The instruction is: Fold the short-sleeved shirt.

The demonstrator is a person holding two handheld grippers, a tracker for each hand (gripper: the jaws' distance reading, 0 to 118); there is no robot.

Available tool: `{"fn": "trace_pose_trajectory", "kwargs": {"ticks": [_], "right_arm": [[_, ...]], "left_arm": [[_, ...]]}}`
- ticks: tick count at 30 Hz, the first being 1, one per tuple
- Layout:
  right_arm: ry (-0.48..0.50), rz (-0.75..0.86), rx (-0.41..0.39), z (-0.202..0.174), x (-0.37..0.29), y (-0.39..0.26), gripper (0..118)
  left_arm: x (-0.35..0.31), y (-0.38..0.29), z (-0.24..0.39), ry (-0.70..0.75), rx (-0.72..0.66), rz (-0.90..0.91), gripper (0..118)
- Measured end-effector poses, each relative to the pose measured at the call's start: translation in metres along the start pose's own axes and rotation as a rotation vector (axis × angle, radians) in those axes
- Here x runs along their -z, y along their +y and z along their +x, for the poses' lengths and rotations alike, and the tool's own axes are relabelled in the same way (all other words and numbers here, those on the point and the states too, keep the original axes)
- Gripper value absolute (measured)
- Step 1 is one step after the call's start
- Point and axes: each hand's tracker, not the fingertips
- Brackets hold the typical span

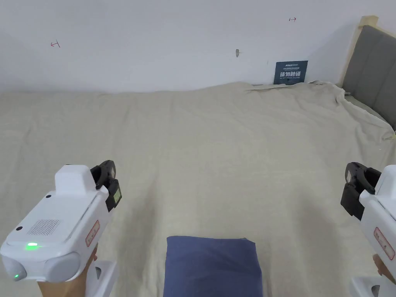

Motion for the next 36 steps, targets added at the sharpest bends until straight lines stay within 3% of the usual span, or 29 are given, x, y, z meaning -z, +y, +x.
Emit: {"fn": "trace_pose_trajectory", "kwargs": {"ticks": [14,20,36], "right_arm": [[0.038,0.001,-0.01,-0.027,0.014,-0.025,0],[0.103,-0.106,0.028,-0.058,0.03,-0.061,0],[0.172,-0.42,-0.036,-0.135,0.069,-0.184,0]], "left_arm": [[-0.015,-0.022,-0.012,0.054,0.024,-0.025,0],[-0.017,-0.028,-0.015,0.05,0.014,-0.047,0],[-0.015,-0.055,-0.03,0.039,-0.036,-0.127,0]]}}
